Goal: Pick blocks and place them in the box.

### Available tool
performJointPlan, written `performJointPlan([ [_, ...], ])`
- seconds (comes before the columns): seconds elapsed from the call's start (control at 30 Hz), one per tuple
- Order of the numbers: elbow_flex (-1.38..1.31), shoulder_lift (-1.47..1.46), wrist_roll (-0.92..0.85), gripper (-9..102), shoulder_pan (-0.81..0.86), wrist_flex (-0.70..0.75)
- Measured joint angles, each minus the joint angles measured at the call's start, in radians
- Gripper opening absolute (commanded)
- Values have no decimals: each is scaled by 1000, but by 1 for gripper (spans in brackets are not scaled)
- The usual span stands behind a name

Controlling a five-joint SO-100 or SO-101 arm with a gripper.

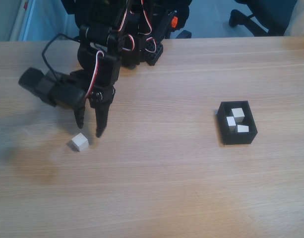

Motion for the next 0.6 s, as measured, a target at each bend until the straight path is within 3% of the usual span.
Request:
performJointPlan([
  [0.6,-127,-179,-26,20,52,-44],
])
